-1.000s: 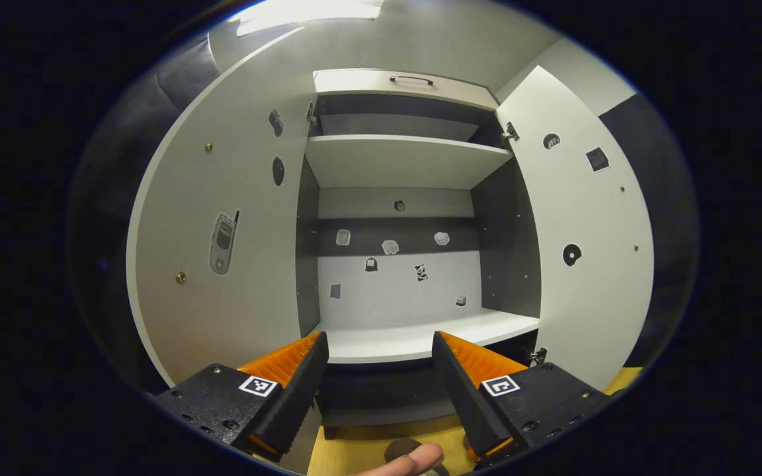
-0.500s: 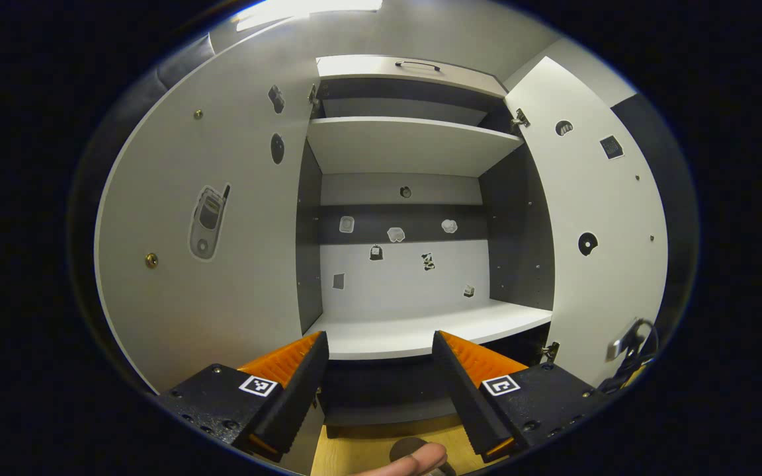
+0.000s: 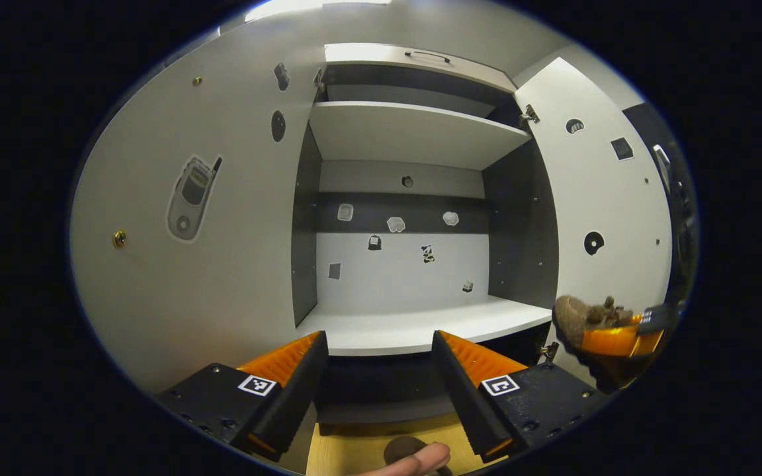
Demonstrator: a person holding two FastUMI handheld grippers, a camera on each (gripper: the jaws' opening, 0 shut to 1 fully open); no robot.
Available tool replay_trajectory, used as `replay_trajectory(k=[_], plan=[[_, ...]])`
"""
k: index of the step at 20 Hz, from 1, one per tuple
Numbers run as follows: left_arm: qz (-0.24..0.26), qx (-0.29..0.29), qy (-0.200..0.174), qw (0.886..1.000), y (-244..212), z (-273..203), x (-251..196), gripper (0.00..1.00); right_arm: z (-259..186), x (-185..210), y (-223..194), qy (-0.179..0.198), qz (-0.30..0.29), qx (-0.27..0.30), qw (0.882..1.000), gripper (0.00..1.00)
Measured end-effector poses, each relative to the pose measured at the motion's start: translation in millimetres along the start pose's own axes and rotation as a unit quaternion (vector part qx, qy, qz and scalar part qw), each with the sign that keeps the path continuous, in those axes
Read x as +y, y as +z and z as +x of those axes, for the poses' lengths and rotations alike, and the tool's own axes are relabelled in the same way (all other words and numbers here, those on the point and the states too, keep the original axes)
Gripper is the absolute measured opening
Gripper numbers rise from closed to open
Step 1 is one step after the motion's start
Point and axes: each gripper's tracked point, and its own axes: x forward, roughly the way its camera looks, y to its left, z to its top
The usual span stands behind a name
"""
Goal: Grab one shoe with the right hand and put it into the shoe cabinet, grab the other shoe with the left hand and put it into the shoe cabinet; then close the right door with the right hand and the left door with the left hand.
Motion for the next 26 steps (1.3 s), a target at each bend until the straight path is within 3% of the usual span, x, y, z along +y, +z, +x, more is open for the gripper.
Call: replay_trajectory(k=[5,8,13,20,26], plan=[[-0.025,0.010,-0.007,1.000,-5.3,6.7,0.4,0.96,38.0,1.6,78.2,-0.015,-0.037,-0.028,0.999,0.01],[-0.023,0.015,0.002,1.000,-8.9,8.5,1.0,0.96,70.5,15.3,114.9,-0.002,-0.046,-0.030,0.998,0.01],[-0.021,0.009,-0.009,1.000,-5.5,5.6,-4.4,0.96,146.1,29.8,146.1,-0.003,-0.092,-0.009,0.996,0.02],[-0.019,0.007,0.005,1.000,-6.2,8.6,5.1,0.96,254.6,7.2,98.3,-0.047,-0.150,0.081,0.984,0.02],[-0.012,0.014,0.006,1.000,-12.3,14.4,2.1,0.96,298.1,-22.2,65.1,-0.072,-0.153,0.128,0.977,0.02]])
